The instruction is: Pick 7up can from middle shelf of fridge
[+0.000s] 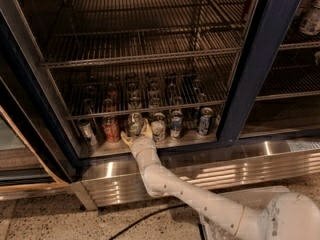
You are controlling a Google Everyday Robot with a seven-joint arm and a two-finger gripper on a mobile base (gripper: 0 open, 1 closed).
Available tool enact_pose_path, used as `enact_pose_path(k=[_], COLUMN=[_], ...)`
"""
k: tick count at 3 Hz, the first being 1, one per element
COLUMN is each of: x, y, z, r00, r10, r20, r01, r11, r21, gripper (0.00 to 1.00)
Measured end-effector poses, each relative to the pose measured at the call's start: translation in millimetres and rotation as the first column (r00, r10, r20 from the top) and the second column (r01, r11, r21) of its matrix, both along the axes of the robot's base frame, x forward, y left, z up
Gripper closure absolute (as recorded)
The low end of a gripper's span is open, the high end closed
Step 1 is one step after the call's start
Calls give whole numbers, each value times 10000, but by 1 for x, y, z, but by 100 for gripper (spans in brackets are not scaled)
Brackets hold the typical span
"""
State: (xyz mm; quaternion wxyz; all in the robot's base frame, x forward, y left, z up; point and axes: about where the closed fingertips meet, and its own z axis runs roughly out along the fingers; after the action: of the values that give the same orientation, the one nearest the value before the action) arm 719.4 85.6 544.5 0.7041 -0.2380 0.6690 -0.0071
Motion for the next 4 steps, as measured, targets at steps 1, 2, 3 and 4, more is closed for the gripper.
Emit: enact_pose_path(k=[1, 2, 3, 4], x=[8, 13, 19, 19], y=[-3, -5, -6, -6], z=[-5, -9, -11, -11], r00=[9998, 9994, 9990, 9990], r10=[-175, -310, -400, -400], r20=[-84, -157, -203, -203], r01=[175, 309, 400, 400], r11=[9998, 9995, 9992, 9992], r21=[-21, -34, -14, -14], gripper=[34, 34, 34, 53])
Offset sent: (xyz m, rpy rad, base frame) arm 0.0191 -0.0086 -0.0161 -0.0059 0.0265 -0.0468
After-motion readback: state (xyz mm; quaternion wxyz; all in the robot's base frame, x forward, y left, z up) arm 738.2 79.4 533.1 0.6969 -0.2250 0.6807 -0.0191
